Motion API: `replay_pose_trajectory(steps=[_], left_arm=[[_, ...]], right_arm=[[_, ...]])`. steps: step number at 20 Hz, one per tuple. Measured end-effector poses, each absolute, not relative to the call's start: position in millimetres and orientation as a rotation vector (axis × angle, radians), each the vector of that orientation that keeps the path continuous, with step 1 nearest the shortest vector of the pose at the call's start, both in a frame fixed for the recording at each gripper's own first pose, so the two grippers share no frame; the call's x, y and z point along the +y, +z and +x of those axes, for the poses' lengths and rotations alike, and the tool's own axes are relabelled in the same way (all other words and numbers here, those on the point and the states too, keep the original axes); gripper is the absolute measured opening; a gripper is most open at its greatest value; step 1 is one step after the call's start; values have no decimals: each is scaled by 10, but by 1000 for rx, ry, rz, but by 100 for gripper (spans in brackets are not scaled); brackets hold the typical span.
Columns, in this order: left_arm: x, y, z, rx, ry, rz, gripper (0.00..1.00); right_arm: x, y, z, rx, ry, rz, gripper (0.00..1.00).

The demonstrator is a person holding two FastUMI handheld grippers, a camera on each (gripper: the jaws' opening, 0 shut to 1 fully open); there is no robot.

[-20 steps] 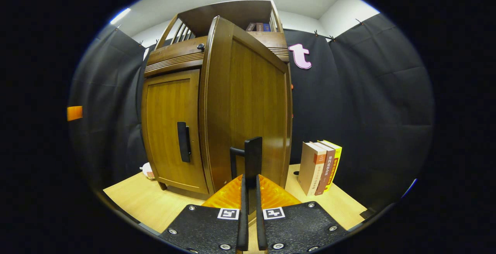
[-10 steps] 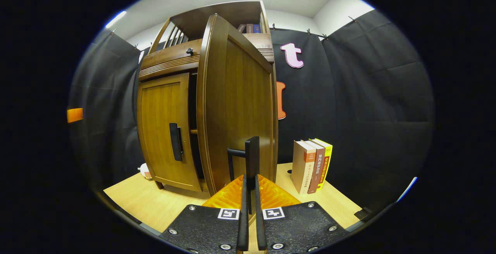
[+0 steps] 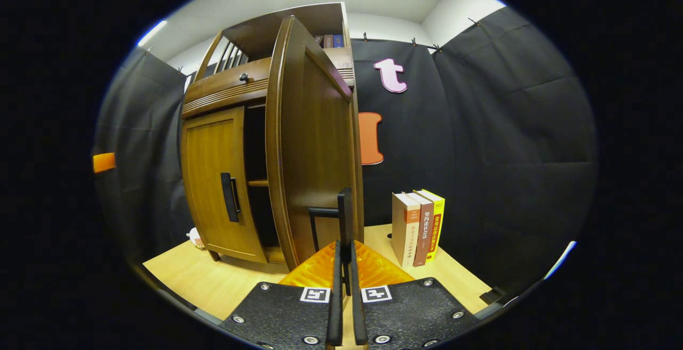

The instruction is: Open the right door of the double-door shoe cabinet with the right hand, and open the left door with the left hand.

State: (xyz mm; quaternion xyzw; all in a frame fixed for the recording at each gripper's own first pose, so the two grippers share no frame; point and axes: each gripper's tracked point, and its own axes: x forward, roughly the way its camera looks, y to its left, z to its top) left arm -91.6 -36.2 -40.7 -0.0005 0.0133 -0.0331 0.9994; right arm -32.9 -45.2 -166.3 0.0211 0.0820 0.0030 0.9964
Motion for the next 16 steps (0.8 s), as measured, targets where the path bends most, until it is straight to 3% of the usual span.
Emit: replay_pose_trajectory(steps=[9, 10, 11, 16], left_arm=[[-604, -421, -808, 34, -86, -8, 99], [-611, -416, -793, 31, -83, -11, 99], [-622, -412, -787, 31, -83, -15, 99], [-720, -488, -726, 50, -90, -17, 96]], right_arm=[[-928, -1661, -280, 162, -31, 59, 3], [-954, -1667, -285, 164, -27, 62, 13], [-984, -1659, -276, 163, -24, 65, 3], [-1045, -1678, -270, 172, -1, 68, 3]])
